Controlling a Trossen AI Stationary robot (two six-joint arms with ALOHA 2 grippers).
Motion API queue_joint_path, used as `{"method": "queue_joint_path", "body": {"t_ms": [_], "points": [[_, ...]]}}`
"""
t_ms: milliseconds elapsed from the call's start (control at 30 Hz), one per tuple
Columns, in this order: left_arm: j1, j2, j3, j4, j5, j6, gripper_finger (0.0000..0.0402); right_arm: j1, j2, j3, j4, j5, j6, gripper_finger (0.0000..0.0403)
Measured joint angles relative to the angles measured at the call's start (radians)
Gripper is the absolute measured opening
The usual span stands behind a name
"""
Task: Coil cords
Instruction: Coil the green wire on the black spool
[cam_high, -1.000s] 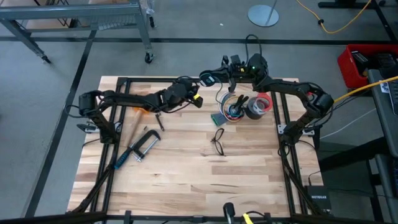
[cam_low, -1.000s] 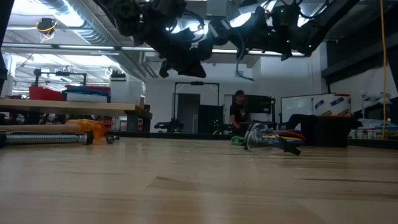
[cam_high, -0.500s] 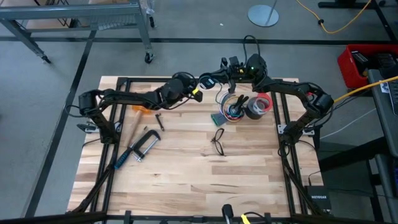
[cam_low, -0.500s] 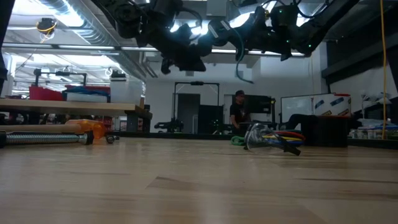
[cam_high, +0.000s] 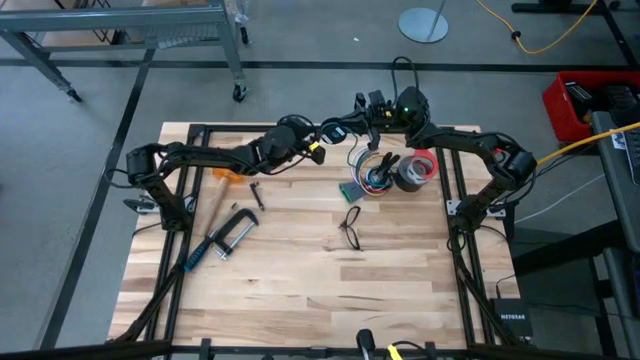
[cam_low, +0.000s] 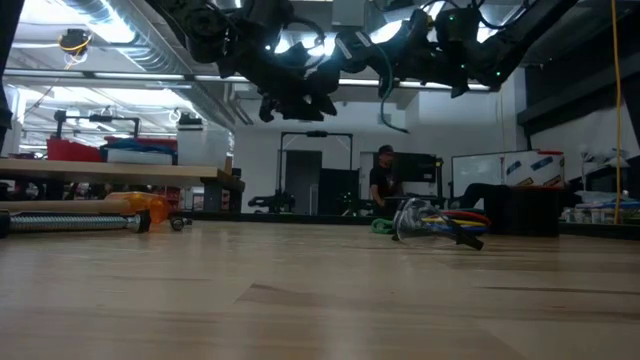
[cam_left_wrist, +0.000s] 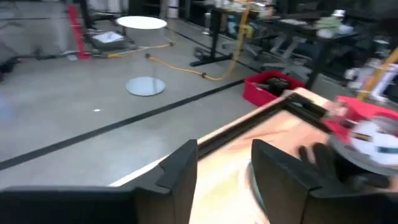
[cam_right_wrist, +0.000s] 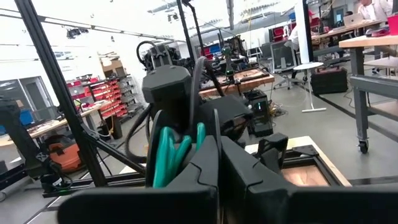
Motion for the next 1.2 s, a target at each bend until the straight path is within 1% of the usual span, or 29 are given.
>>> {"method": "queue_joint_path", "body": {"t_ms": [133,200,300,400,633,700,767,900,1067,1200], "points": [[-0.019,0.017,0.0,0.031,0.079,-0.001,0.0152,0.0,0.0,0.0,0.019,0.038,0.0,0.0003],[-0.033,0.041,0.0,0.081,0.098,-0.012,0.0152,0.006,0.0,0.0,0.037,0.063,0.0,0.0003],[-0.049,0.081,0.0,0.17,0.107,-0.027,0.0153,0.025,0.0,0.0,0.079,0.11,-0.001,0.0003],[-0.064,0.113,0.0,0.233,0.11,-0.019,0.0153,0.049,0.0,0.001,0.122,0.132,-0.026,0.0003],[-0.107,0.115,-0.001,0.256,0.114,-0.004,0.0153,0.053,0.0,0.001,0.155,0.203,-0.102,0.0003],[-0.119,0.115,-0.001,0.254,0.118,0.0,0.0153,0.053,0.0,0.001,0.156,0.208,-0.126,0.0003],[-0.13,0.115,-0.001,0.246,0.119,0.0,0.0153,0.053,0.0,0.001,0.157,0.198,-0.135,0.0003],[-0.143,0.115,-0.001,0.222,0.116,0.0,0.0153,0.052,0.0,0.001,0.142,0.134,-0.135,0.0003],[-0.147,0.115,-0.001,0.137,0.114,-0.032,0.0153,0.052,0.0,0.001,0.118,0.05,-0.135,0.0003],[-0.164,0.115,-0.001,0.087,0.114,-0.047,0.0153,0.052,0.0,0.001,0.103,0.035,-0.158,0.0003]]}}
